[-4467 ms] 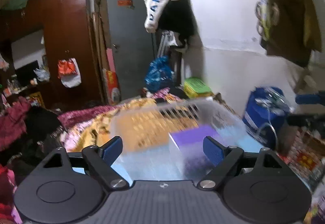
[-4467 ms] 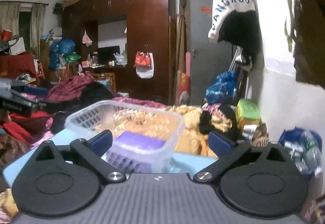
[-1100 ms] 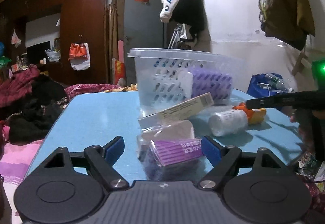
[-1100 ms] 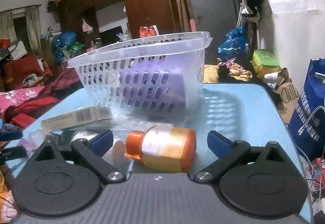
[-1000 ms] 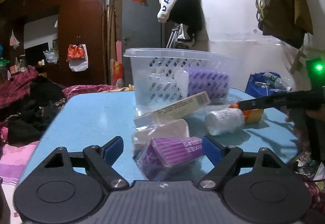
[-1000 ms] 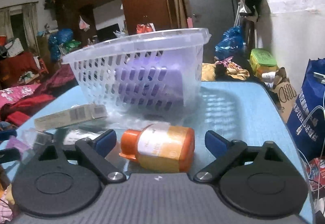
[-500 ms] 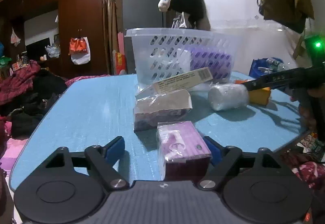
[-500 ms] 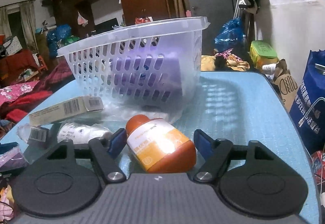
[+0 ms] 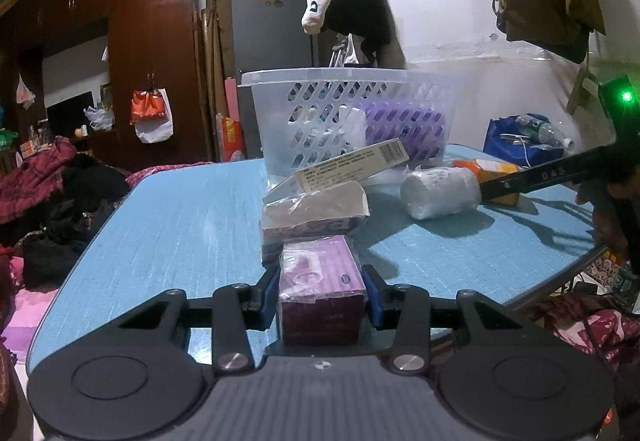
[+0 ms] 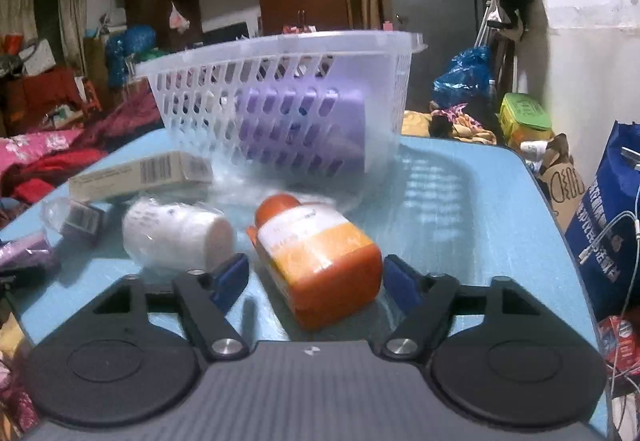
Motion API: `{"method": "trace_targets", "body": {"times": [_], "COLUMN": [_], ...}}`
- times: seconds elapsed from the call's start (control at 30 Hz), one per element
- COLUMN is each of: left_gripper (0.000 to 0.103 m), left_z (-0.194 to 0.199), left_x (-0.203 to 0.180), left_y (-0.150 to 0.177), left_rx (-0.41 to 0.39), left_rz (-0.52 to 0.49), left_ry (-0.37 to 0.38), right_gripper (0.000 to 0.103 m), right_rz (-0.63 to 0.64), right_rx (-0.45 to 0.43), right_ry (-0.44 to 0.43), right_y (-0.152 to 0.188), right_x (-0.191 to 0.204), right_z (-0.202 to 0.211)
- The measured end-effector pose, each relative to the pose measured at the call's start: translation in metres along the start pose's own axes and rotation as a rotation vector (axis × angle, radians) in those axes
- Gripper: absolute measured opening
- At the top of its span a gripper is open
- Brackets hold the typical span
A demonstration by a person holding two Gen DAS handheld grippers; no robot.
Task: Organize objects
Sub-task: 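Grasp the small purple tissue pack with the left tool while the right tool grasps the orange bottle, then lift both held items into the basket and open both tools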
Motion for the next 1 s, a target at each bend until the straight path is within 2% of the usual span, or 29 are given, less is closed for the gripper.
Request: {"method": "trace_targets", "body": {"times": [0.1,0.23,0.4,0.63,0.83,0.93,1.0], "left_gripper": [0.044,0.044,0.044,0.043,0.043,0.043,0.043], "left_z": [0.003,0.013,0.02,0.023,0.022,0.025,0.027], "left_x": [-0.001,-0.003,-0.008,-0.003,0.001,0.0,0.002], "left_y": [0.0,-0.005,-0.011,-0.018,-0.027,-0.04,-0.062], "left_rx": [-0.014,-0.061,-0.096,-0.125,-0.16,-0.183,-0.222], "left_rz": [-0.004,-0.027,-0.048,-0.002,0.026,0.021,0.012], "left_ry": [0.0,-0.006,0.011,0.038,0.034,0.037,0.032], "right_gripper": [0.064,0.061,0.059,0.056,0.055,0.055,0.055], "right_rz": [0.001,0.031,0.035,0.006,0.015,0.032,0.052], "right_rx": [-0.023,-0.094,-0.141,-0.174,-0.253,-0.289,-0.317], "right_ry": [-0.018,0.012,-0.002,-0.045,-0.059,-0.058,-0.059], "right_y": [0.0,0.002,-0.001,-0.005,-0.017,-0.027,-0.04], "right_x": [0.0,0.001,0.0,-0.001,0.008,0.015,0.021], "right_z": [0.003,0.018,0.033,0.042,0.068,0.08,0.085]}}
Point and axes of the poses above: each gripper's, at about its wrist camera, not at the fingertips, and z roughly against the way its jaws point, x to its left, y to its underside, the point moved 6 cm from there along -z, roughly the way its jaws point, and after that the axes turned 6 degrees about -z, right-handed, at the moved point
